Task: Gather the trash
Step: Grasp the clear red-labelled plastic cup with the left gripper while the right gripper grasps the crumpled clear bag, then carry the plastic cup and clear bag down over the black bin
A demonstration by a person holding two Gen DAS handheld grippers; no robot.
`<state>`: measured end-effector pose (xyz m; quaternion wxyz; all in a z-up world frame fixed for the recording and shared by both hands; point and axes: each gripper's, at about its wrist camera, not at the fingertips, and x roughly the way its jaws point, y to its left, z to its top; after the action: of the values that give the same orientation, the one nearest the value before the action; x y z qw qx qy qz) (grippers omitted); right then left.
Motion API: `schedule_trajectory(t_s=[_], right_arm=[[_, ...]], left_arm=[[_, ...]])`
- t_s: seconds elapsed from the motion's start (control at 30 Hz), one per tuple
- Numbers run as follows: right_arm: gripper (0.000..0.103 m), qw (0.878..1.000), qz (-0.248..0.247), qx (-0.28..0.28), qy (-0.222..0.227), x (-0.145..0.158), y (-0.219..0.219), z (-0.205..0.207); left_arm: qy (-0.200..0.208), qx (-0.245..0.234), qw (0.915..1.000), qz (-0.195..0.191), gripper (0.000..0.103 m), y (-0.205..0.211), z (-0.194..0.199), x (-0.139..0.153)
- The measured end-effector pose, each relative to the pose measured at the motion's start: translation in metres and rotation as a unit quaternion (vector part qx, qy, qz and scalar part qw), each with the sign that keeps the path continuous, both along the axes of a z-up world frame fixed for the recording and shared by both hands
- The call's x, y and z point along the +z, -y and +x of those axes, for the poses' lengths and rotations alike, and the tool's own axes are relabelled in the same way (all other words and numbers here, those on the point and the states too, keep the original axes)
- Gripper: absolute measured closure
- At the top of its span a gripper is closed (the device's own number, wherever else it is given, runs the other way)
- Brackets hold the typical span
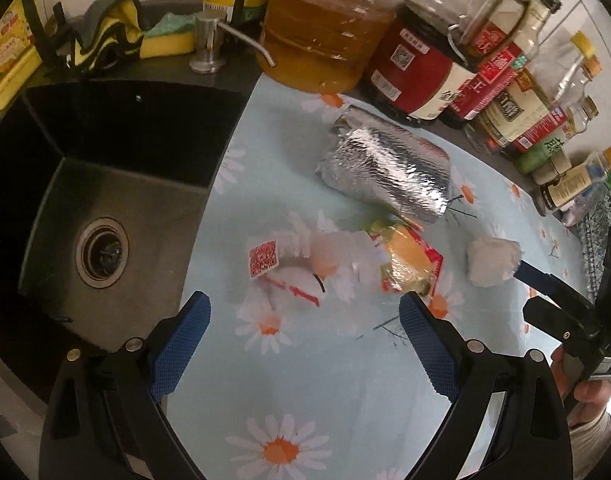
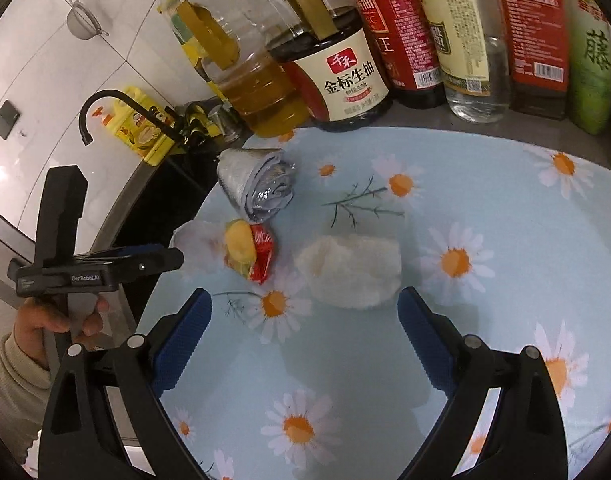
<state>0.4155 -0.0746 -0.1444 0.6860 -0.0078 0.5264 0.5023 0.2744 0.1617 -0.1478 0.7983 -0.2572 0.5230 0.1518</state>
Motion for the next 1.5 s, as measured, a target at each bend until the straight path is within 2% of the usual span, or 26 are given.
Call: schedule_trajectory(t_s=[0.23,0.37,0.53,0.6,0.73,0.77,0.8,1.17,1.37,1.5], right_arm=[[0.011,1.0,-0.007,0.011,-0.006,-0.01,-0.01,0.009],[0.015,1.0,-0.006,0.015,-0.013,-0.014,-0.012,0.013],[0.025,1.0,-0.012,0.02,-0.008,-0.017,-0.017,0.014],[0.032,1.0,-0.016,0.021,-0.006,-0.018,-0.017,0.014],[0.035,1.0,-0.021,0.019,-0.006,-0.021,-0.018,0.015],[0.043,1.0,-0.023,0.02,-0.002,-0.022,-0.018,0.015],[0.046,0.999,-0.025,0.022,0.002,-0.022,-0.018,0.014],[0.047,0.999,-0.016,0.026,0.017,-0.015,-0.012,0.008],[0.047,0.999,-0.008,0.028,0.024,-0.007,-0.005,-0.003],[0.047,0.999,-0.012,0.018,0.031,-0.001,0.004,-0.018]], left_arm=[[-0.004,0.008,0.9999,-0.014,0.011,-0.012,0.006,-0.013],[-0.002,0.006,0.9999,-0.015,0.011,-0.014,0.008,-0.012],[-0.004,0.001,1.0,-0.003,0.012,-0.013,0.011,-0.012],[-0.005,-0.002,1.0,0.005,0.012,-0.011,0.012,-0.012],[-0.007,-0.011,0.9997,0.022,0.025,-0.008,0.012,-0.011],[-0.006,-0.012,0.9996,0.024,0.031,-0.008,0.012,-0.01],[-0.005,-0.014,0.9996,0.022,0.038,-0.008,0.013,-0.01],[0.002,-0.02,0.9995,0.026,0.038,-0.001,0.009,-0.008],[0.018,-0.022,0.9992,0.03,0.038,0.006,-0.002,0.002],[0.029,-0.039,0.9982,0.036,0.038,0.017,-0.015,0.01]])
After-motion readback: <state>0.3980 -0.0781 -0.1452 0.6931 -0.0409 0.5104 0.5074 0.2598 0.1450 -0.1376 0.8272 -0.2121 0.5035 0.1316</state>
